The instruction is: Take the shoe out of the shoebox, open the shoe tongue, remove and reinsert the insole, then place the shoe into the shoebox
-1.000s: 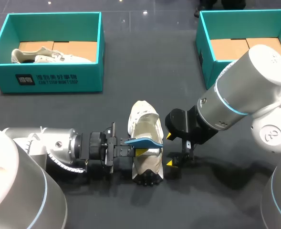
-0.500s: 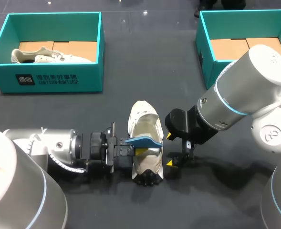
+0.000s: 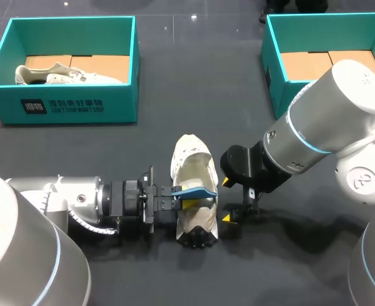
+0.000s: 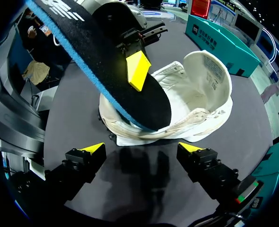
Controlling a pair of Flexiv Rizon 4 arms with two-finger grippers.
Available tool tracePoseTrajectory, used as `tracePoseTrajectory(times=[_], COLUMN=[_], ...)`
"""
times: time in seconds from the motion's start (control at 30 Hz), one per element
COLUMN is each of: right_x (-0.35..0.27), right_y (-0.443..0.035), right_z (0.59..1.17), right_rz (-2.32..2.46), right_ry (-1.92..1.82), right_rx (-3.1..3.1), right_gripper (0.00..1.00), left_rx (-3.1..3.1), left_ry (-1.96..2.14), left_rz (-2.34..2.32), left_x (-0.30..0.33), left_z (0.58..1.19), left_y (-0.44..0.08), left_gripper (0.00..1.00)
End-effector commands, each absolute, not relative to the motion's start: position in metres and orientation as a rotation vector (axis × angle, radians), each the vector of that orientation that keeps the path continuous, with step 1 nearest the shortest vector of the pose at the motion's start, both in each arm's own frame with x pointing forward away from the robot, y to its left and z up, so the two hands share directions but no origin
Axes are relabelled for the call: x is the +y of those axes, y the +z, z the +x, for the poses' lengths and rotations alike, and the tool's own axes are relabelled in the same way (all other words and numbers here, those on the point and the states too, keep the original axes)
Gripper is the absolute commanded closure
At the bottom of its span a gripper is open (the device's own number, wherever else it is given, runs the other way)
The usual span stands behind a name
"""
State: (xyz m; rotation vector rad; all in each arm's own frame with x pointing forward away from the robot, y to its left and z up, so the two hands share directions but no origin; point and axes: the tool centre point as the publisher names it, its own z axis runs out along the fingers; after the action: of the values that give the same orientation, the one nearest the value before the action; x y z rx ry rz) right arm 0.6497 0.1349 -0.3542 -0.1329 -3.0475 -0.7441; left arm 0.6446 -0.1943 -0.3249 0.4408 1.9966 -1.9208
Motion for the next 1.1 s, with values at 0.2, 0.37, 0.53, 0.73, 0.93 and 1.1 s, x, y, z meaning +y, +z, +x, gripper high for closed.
tracePoseTrajectory(times=[0.2,0.37,0.53,0.73,0.93,1.1], right_x=[0.135,0.135,0.135,0.135,0.135,0.135], right_y=[-0.355,-0.355,-0.355,-0.355,-0.355,-0.355], right_z=[0.649,0.649,0.649,0.649,0.649,0.649], right_rz=[-0.133,-0.133,-0.133,-0.133,-0.133,-0.133], right_ry=[-0.748,-0.748,-0.748,-0.748,-0.748,-0.748], right_rx=[-3.048,-3.048,-3.048,-3.048,-3.048,-3.048], right_gripper=[0.00,0.00,0.00,0.00,0.00,0.00], left_rx=[2.002,2.012,2.024,2.043,2.070,2.092], left_ry=[-1.901,-1.872,-1.843,-1.822,-1.806,-1.791], left_rz=[0.423,0.424,0.420,0.408,0.400,0.389], left_x=[-0.196,-0.196,-0.196,-0.195,-0.196,-0.197], left_z=[0.648,0.651,0.656,0.664,0.672,0.676], left_y=[-0.332,-0.335,-0.341,-0.348,-0.355,-0.360], left_gripper=[1.00,1.00,1.00,1.00,1.00,1.00])
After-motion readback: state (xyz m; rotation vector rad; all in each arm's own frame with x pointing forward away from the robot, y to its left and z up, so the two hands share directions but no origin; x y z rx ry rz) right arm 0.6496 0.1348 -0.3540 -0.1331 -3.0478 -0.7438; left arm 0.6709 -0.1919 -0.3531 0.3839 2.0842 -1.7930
